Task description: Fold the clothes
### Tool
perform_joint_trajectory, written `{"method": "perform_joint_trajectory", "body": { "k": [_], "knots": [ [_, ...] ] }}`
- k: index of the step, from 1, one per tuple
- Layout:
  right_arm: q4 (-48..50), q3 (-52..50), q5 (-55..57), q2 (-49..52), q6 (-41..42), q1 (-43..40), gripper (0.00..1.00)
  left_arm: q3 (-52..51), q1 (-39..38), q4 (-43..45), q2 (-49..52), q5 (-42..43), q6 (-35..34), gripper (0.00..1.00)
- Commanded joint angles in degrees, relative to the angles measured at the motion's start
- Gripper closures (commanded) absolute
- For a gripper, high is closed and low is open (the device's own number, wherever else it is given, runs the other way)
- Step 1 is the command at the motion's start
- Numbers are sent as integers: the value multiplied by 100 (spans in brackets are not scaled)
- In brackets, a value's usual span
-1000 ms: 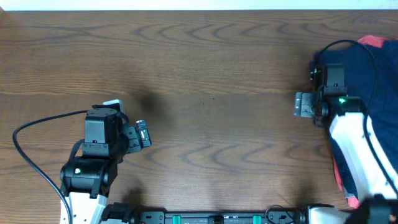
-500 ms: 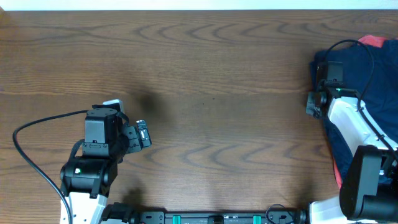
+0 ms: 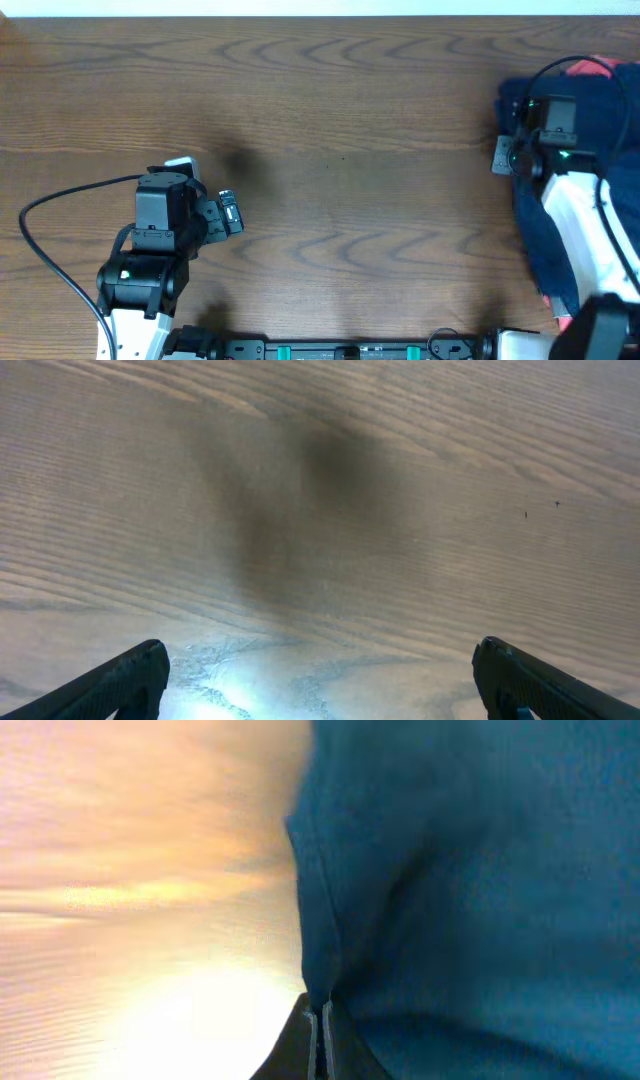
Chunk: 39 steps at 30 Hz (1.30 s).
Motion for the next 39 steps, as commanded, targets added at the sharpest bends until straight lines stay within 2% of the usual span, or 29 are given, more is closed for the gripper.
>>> {"method": "perform_joint_trajectory", "body": {
  "k": [1,3,10,20,23,27,29,34,37,39],
  "knots": [
    [190,214,-2743,-400,-35,297,99,120,24,37,-2,-7,68,2],
    [243,214,-3023,-450,330,551,99,120,24,35,-2,-7,68,2],
    [444,192,-2406,-118,1189,1915,99,120,22,157,-2,-4,46,2],
    [1961,192,-1335,876,1974,3541,97,120,22,289,184,-2,-59,2],
    [2072,192,-1292,1040,1928,3744,85,120,22,289,343,155,-212,2],
    [1386,203,-654,916,1733,3689,46,120,22,289,629,1067,-212,2],
    [883,205,-103,726,1735,3543,32,120,22,289,793,1569,-214,2],
    [-376,208,831,-177,1735,2876,14,118,13,291,1307,2334,-662,2],
    [-1021,205,1016,-647,1738,2347,10,116,-116,299,1659,2618,-820,2],
    [-1397,205,1014,-885,1751,1965,1,116,-317,339,1926,2704,-859,2]
  ]
}}
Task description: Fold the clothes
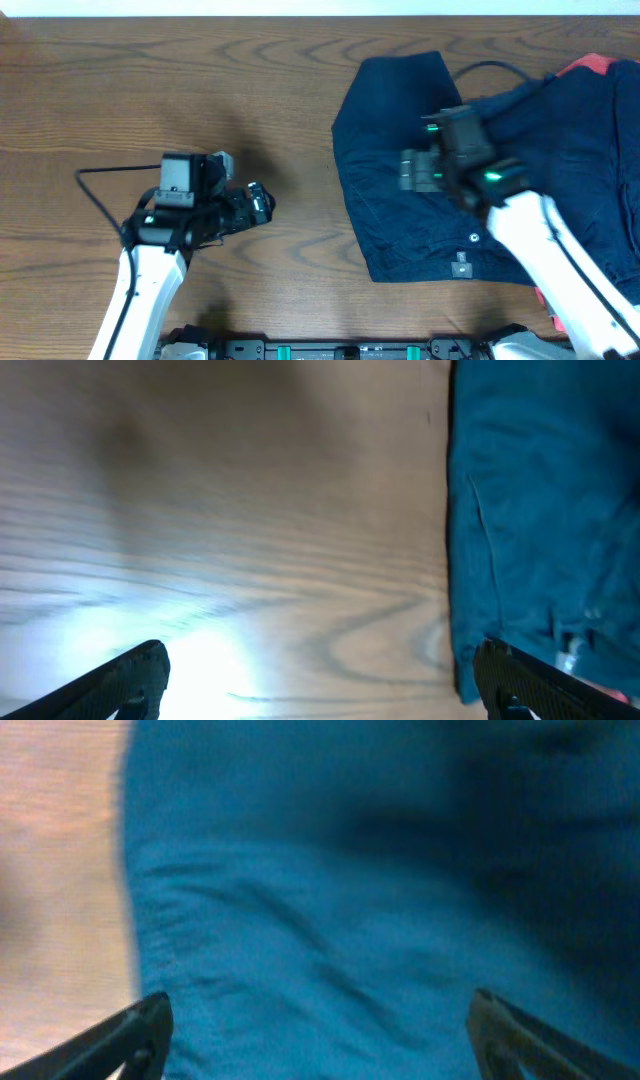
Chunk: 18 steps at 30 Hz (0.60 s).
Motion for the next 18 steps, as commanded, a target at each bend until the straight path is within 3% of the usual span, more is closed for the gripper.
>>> {"method": "perform_joint_trajectory", "body": {
  "k": [1,9,14,18],
  "knots": [
    [-450,81,433,-409,22,-640,1,111,-348,72,433,522,-262,2],
    [-1458,81,409,-557,17,-1727,1,109,-1790,1054,1475,793,-1187,2],
    [-1696,81,411,-557,20,-2004,1,109,-2723,1729,2140,791,-2468,2],
    [-1716,81,411,-557,20,-2044,1,109,-3342,2306,2651,767,-2951,2]
  ]
}}
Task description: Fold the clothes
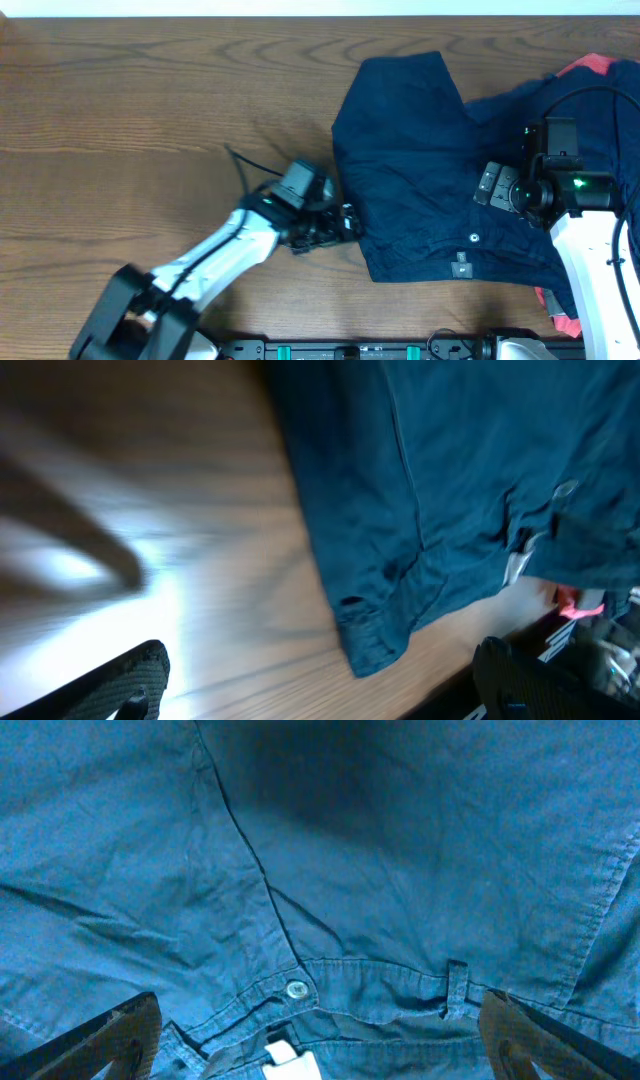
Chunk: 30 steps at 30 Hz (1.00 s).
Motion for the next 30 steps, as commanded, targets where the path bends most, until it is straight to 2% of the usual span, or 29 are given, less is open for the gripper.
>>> {"method": "perform_joint_trajectory", "body": {
  "k": [1,6,8,9,10,12,13,14,18,22,26,30],
  "knots": [
    [-33,57,66,-26,28,-50,1,107,-442,282,387,57,-881,2],
    [-52,57,63,-26,31,-50,1,107,-973,896,940,59,-1572,1],
    [-70,57,63,-26,31,-50,1,107,-1113,1211,1091,59,-1580,7],
    [-74,57,61,-26,31,-50,1,107,-1152,1325,1134,59,-1580,14],
    [-76,57,61,-26,31,-50,1,107,-1174,1438,1161,59,-1580,28],
    [-98,57,61,-26,31,-50,1,107,-1185,1576,1165,59,-1578,69],
    [-107,57,61,-26,31,-50,1,107,-1182,1617,1156,59,-1578,85],
    [-116,57,61,-26,31,-50,1,107,-1174,1624,1156,59,-1561,94],
    [-122,57,66,-26,28,-50,1,109,-1027,1211,1117,59,-1163,94],
    [-116,52,166,-26,22,-50,1,109,-439,-24,946,48,-374,94],
    [-118,48,297,-26,24,-50,1,114,850,-1423,494,-664,730,94],
    [-131,48,295,-26,24,-50,1,278,2583,-2033,-81,-1707,1515,94]
  ]
}}
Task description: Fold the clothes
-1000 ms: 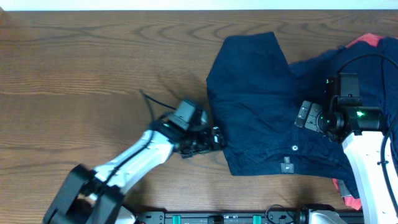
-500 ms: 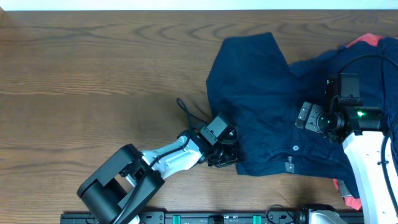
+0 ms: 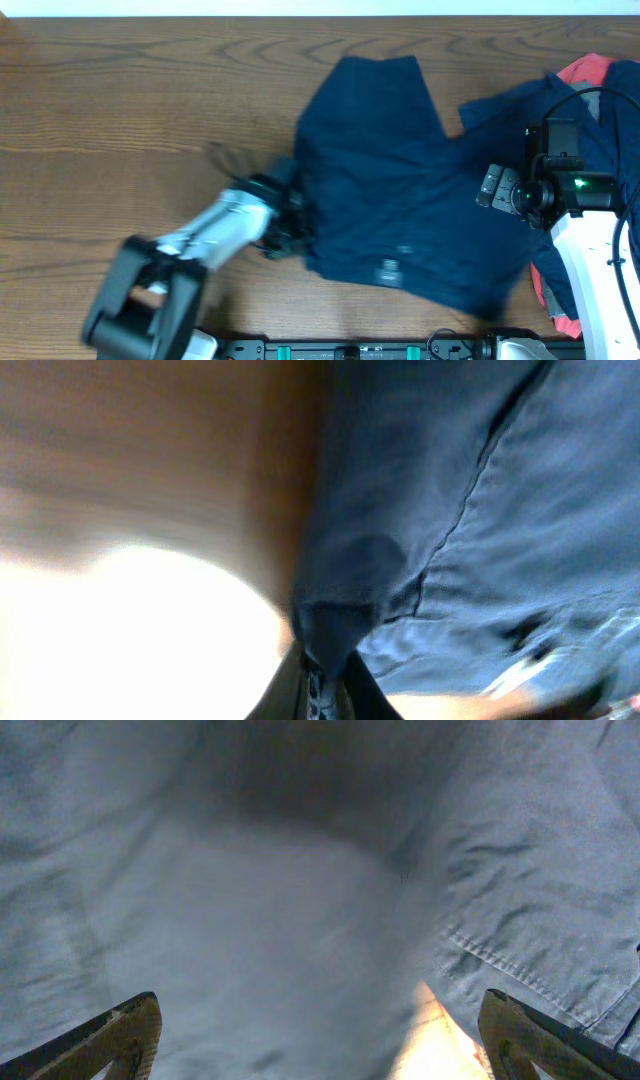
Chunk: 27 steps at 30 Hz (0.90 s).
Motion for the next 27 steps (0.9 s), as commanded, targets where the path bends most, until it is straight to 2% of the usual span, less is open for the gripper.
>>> {"method": "perform_joint_trajectory", "body": {
  "k": [1,6,9,10,13,16,19,21,25,27],
  "knots": [
    [-17,48,138,-26,26,-37,1,232,1493,-186,-544,-1331,1051,94],
    [-22,48,2,-24,26,-37,1,1067,3279,175,-730,-1434,1038,94],
    [-26,48,-59,-24,26,-37,1,1615,3866,376,-719,-990,994,94],
    [-31,48,-79,-24,26,-37,1,1749,3980,442,-719,-798,994,78],
    [-39,48,-186,-24,26,-37,1,1937,4094,317,-723,-258,1001,2],
    [-48,46,-529,-24,2,-37,1,1928,3998,-651,-728,236,999,2],
    [-63,46,-1025,-17,-136,-31,1,1838,3727,-1926,-717,201,1102,2],
    [-63,46,-1325,11,-149,-26,1,1652,3484,-2470,-717,109,1123,2],
    [-59,44,-1777,153,-144,-26,1,1086,2898,-2745,-715,70,1082,2],
    [-59,44,-1875,269,-144,-26,1,708,2566,-2734,-715,74,767,2]
  ]
}}
